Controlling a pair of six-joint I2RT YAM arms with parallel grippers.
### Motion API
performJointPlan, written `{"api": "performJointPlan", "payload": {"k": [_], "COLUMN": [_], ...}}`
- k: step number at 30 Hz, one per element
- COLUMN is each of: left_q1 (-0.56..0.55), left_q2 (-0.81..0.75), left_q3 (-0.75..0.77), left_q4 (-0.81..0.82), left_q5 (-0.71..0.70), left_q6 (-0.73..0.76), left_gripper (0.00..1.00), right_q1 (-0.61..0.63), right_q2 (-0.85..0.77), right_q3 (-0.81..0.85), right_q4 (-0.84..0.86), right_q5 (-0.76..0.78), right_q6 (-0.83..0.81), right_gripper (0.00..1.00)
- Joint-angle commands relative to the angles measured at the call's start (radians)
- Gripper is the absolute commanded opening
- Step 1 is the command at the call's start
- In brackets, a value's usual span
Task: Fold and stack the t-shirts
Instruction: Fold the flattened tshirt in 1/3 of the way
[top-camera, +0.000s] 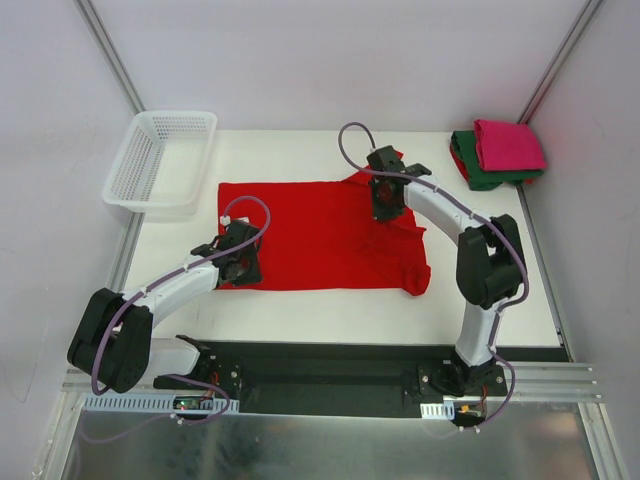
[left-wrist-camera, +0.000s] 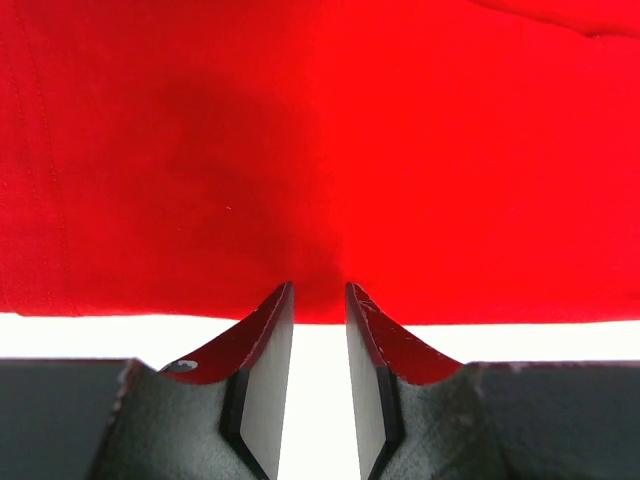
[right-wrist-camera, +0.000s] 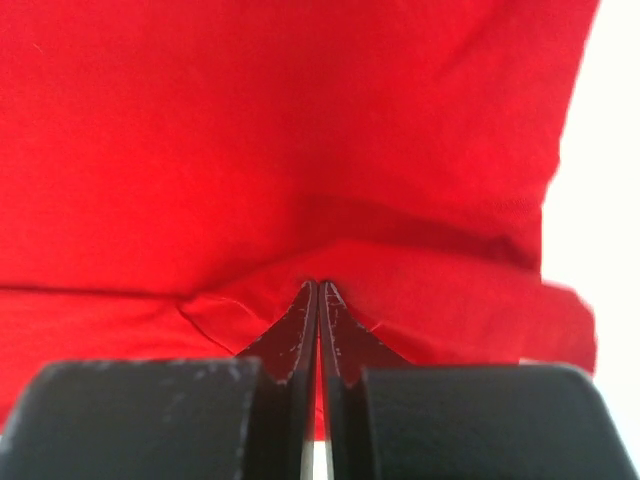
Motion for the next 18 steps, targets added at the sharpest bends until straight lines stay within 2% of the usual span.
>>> {"api": "performJointPlan", "payload": {"k": [1, 18], "left_q1": [-0.012, -0.010], "left_q2": [-0.024, -0.026], "left_q3": [-0.004, -0.006], "left_q4": [0.003, 0.003], "left_q5": [-0.012, -0.012], "left_q6": [-0.007, -0.005], "left_gripper": [0.27, 0.27], "right_q1": [0.003, 0.002], "right_q2": [0.050, 0.151], "right_q3": [0.101, 0.259], "right_q4": [0.018, 0.008], "right_q5": [-0.035, -0.045], "right_q6": [-0.033, -0.045], "right_gripper": [0.01, 0.01]}}
